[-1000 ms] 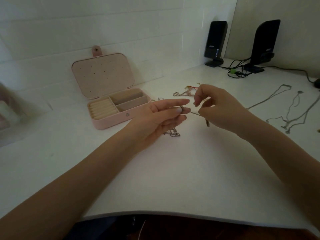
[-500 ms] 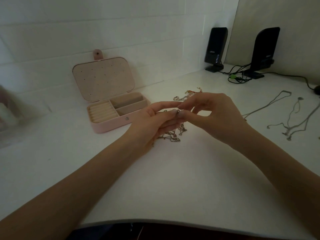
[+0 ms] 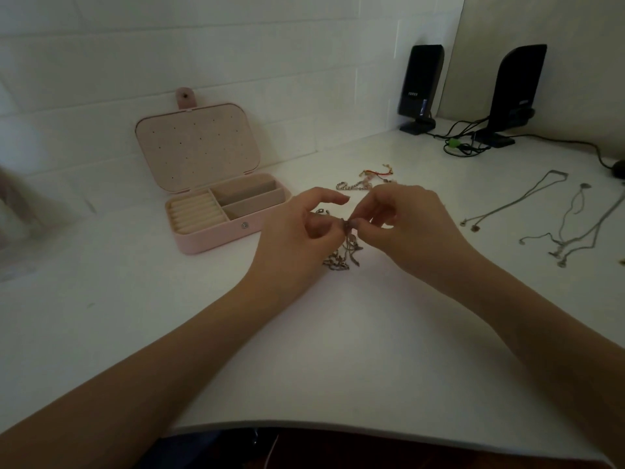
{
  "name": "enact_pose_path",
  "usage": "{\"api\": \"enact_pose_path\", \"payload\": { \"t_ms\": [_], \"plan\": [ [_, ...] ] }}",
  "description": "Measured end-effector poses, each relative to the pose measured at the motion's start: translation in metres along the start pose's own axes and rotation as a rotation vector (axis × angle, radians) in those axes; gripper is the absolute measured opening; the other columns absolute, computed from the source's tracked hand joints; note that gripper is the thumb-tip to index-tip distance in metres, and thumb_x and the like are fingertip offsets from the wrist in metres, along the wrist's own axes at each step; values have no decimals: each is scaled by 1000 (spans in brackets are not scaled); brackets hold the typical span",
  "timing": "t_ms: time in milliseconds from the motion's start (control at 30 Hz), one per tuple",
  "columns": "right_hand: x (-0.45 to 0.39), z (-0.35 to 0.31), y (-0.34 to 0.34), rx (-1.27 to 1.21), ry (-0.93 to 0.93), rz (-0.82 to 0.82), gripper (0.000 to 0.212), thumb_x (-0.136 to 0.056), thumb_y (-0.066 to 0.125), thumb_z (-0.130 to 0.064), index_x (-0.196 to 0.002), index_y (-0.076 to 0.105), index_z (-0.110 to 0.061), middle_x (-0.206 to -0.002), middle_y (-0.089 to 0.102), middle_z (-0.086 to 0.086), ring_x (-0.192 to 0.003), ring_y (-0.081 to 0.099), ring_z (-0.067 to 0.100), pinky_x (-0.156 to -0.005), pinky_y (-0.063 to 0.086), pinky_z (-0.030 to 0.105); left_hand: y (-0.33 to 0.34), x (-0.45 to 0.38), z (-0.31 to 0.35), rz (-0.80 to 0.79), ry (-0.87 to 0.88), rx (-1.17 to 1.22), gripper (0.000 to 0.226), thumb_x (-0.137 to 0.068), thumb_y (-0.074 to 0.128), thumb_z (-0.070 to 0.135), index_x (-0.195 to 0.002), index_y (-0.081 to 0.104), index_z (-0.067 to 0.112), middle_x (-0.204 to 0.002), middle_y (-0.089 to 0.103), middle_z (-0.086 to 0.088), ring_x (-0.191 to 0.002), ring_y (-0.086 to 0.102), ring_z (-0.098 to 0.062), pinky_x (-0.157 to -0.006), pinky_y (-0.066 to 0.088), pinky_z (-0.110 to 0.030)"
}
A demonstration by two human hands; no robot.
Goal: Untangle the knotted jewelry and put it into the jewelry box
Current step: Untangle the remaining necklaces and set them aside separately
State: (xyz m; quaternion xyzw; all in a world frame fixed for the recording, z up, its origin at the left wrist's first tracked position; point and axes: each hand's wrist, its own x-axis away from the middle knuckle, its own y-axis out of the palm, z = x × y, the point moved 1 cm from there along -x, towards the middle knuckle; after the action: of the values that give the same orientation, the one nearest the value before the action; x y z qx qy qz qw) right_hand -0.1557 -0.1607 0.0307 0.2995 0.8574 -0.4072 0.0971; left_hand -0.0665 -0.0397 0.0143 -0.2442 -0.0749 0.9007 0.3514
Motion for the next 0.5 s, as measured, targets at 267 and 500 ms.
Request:
{"api": "enact_pose_path", "payload": {
  "t_ms": [267,500],
  "plan": [
    [0,-1,-5,-428,352,-176,19,-90,63,-14,-72,69,-18,-67,68,-3,-65,62,6,-80,55,30,-1,-3,-2,17,-62,52,19,-82,61,-3,-89,66,13,-73,74,-5,-72,71,-19,-67,55,-29],
    [0,0,-2,-84,151,-76,23,-89,65,-15,-70,62,-27,-74,66,-1,-72,63,13,-74,50,24,0,-8,3,-59,-344,379,19,-91,54,-2,-79,67,7,-70,72,-7,-64,69,-12,-65,57,-20]
  ]
}}
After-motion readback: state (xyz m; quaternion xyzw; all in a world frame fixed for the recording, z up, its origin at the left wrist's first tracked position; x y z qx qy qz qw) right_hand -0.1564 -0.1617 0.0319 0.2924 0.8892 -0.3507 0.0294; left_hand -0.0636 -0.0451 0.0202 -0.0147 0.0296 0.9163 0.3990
